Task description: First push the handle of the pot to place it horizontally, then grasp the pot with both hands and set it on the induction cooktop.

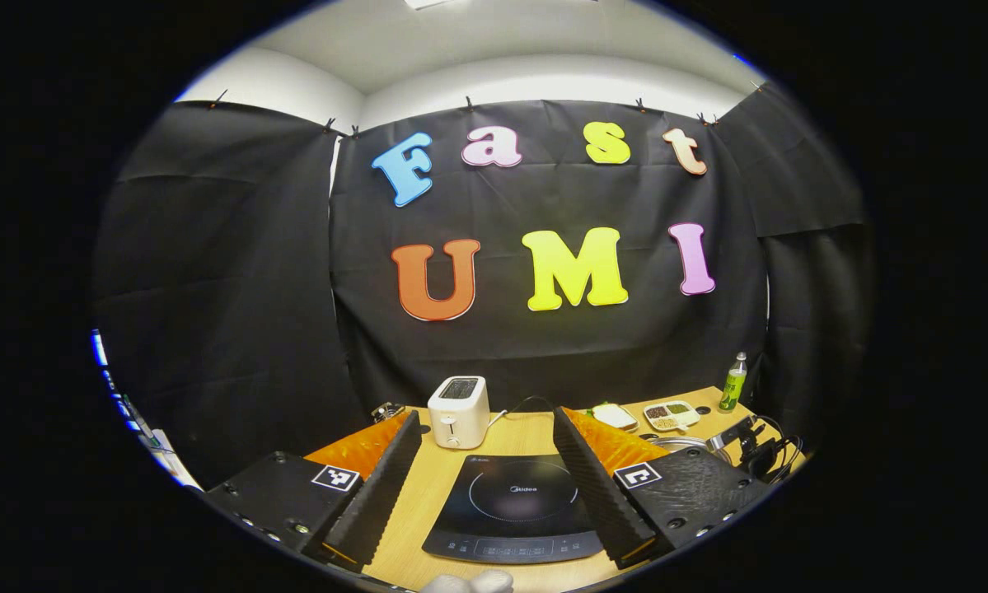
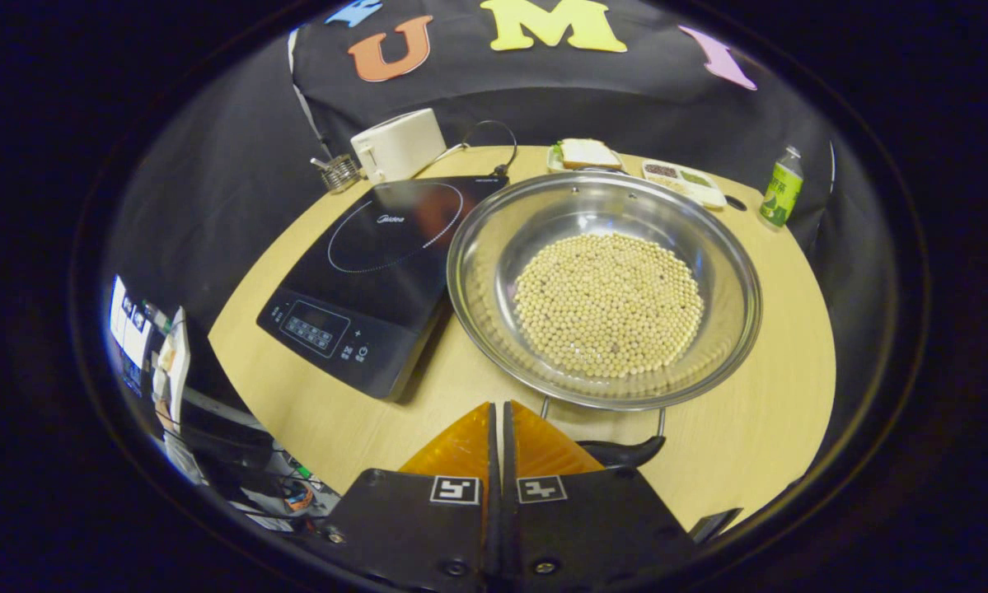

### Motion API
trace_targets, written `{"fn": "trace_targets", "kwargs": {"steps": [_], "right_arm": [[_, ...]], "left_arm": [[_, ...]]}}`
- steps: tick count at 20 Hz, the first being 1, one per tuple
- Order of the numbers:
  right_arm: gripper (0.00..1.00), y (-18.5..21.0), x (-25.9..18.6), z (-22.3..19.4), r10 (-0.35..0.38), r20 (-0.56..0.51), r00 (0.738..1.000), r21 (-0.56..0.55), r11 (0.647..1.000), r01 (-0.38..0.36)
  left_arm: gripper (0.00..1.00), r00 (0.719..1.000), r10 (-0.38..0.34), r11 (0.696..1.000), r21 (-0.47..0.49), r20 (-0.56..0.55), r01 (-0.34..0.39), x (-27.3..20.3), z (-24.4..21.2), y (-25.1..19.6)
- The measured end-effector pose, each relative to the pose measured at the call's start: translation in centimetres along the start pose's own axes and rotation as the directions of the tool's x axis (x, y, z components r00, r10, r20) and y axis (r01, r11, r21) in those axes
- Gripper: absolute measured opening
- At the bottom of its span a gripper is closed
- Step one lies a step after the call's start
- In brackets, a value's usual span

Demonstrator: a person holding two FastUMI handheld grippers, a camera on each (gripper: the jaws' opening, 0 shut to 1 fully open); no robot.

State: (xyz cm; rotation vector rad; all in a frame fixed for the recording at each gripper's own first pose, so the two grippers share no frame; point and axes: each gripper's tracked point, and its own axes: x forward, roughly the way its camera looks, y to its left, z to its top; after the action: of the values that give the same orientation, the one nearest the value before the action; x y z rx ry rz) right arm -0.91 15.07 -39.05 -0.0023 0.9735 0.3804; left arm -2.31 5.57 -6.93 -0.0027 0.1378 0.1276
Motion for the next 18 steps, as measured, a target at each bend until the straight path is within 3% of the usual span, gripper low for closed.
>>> {"fn": "trace_targets", "kwargs": {"steps": [1,3,4,5,6,10,18], "right_arm": [[0.0,-0.3,0.0,-0.2,0.001,-0.005,1.0,0.012,1.0,-0.001],[0.04,-1.0,-0.2,-0.3,-0.004,-0.002,1.0,0.03,1.0,0.004],[0.04,-1.3,-0.2,-0.5,-0.007,-0.001,1.0,0.033,0.999,0.007],[0.04,-1.6,-0.2,-0.6,-0.012,-0.003,1.0,0.035,0.999,0.012],[0.04,-2.0,-0.2,-0.7,-0.019,-0.004,1.0,0.035,0.999,0.019],[0.0,-3.6,-0.4,-0.9,-0.037,-0.003,0.999,0.048,0.998,0.038],[0.04,-6.7,-0.9,-1.1,-0.075,-0.011,0.997,0.044,0.996,0.075]], "left_arm": [[0.96,1.0,-0.002,1.0,0.001,0.001,0.002,0.0,0.0,-0.1],[0.96,1.0,-0.006,1.0,0.0,-0.001,0.006,0.0,0.0,-0.4],[0.89,1.0,-0.012,1.0,-0.002,-0.002,0.012,0.0,-0.1,-0.6],[0.89,1.0,-0.015,1.0,-0.003,-0.002,0.015,0.1,-0.2,-0.8],[0.96,1.0,-0.018,1.0,-0.003,-0.004,0.018,0.2,-0.3,-1.0],[0.96,1.0,-0.027,1.0,-0.004,-0.002,0.027,0.2,-0.1,-1.6],[0.96,0.999,-0.042,0.999,-0.007,0.001,0.042,0.7,0.2,-2.9]]}}
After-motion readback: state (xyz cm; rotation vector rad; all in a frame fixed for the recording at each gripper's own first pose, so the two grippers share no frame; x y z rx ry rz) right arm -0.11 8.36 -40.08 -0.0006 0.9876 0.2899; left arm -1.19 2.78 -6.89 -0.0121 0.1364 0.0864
